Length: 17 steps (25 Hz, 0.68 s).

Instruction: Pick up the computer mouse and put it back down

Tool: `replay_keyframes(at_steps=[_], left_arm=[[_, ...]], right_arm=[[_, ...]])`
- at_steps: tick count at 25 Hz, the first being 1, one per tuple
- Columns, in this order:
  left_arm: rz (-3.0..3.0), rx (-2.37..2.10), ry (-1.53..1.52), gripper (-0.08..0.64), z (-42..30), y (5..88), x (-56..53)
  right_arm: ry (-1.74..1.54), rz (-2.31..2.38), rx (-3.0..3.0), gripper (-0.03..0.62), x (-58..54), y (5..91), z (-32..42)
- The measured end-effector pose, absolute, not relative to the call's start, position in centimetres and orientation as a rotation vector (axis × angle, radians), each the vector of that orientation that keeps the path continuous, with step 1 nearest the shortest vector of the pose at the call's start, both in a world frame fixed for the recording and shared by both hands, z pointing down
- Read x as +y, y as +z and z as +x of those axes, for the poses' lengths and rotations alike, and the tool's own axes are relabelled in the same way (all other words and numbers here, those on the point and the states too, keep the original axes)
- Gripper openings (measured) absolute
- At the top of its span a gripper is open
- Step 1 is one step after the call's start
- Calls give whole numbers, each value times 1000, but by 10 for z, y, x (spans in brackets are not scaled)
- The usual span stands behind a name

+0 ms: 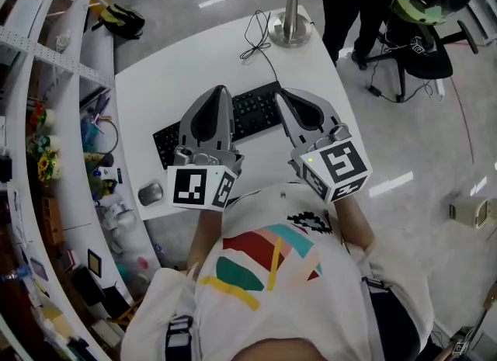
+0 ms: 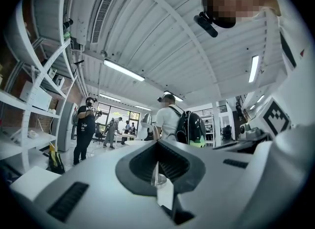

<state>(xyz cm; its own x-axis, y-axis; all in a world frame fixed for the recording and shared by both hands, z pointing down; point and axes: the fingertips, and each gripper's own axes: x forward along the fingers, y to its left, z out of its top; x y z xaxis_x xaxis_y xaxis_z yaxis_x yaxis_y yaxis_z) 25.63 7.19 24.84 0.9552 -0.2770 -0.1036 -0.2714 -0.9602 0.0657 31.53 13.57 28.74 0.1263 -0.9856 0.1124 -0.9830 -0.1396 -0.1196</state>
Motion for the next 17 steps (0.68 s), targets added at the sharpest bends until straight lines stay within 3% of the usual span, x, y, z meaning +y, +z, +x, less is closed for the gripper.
replay_keyframes(at_steps=[17], left_arm=[[3040,-565,-223,43,226,223,60]], right_arm=[[-197,-2281,2162,14,119,264,293]])
